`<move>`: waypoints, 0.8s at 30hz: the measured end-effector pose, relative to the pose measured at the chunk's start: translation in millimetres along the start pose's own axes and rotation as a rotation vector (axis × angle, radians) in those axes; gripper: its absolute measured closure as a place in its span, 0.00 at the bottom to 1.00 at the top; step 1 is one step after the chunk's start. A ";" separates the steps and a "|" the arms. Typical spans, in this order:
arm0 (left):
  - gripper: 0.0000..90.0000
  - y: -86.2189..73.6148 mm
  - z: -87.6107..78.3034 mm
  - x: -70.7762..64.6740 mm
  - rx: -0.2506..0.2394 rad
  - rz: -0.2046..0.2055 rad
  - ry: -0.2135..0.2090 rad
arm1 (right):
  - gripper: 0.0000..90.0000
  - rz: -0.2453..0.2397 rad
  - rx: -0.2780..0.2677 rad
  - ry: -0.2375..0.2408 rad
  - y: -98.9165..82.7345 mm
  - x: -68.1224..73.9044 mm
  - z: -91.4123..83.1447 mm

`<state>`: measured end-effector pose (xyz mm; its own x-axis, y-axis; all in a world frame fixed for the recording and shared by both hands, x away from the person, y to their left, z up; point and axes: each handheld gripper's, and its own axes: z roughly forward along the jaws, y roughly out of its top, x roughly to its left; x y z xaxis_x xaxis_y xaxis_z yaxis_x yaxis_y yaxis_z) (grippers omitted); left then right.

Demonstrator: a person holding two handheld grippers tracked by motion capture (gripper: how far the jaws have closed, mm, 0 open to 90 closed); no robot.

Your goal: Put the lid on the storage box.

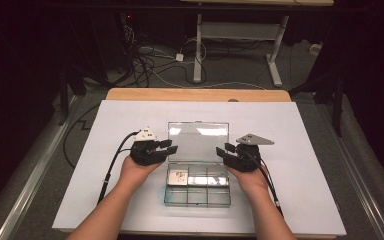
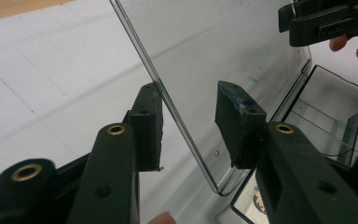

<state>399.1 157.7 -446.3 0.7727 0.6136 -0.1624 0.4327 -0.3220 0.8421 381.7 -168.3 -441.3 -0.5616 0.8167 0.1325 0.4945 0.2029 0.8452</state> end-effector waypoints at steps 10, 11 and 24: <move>0.73 0.9 -7.5 -9.8 -0.020 0.047 0.027 | 0.75 -0.059 -0.027 -0.023 2.2 0.9 -19.5; 0.74 0.4 -8.1 -10.3 -0.025 0.048 0.027 | 0.76 -0.057 -0.032 -0.025 1.9 0.8 -22.2; 0.78 -6.3 -17.6 -17.9 -0.070 0.037 0.011 | 0.95 -0.084 -0.063 0.018 -19.5 9.9 -44.4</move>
<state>374.4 161.4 -439.6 0.7823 0.6103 -0.1247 0.3699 -0.2942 0.8813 337.1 -188.2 -433.5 -0.6113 0.7884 0.0691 0.4034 0.2353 0.8843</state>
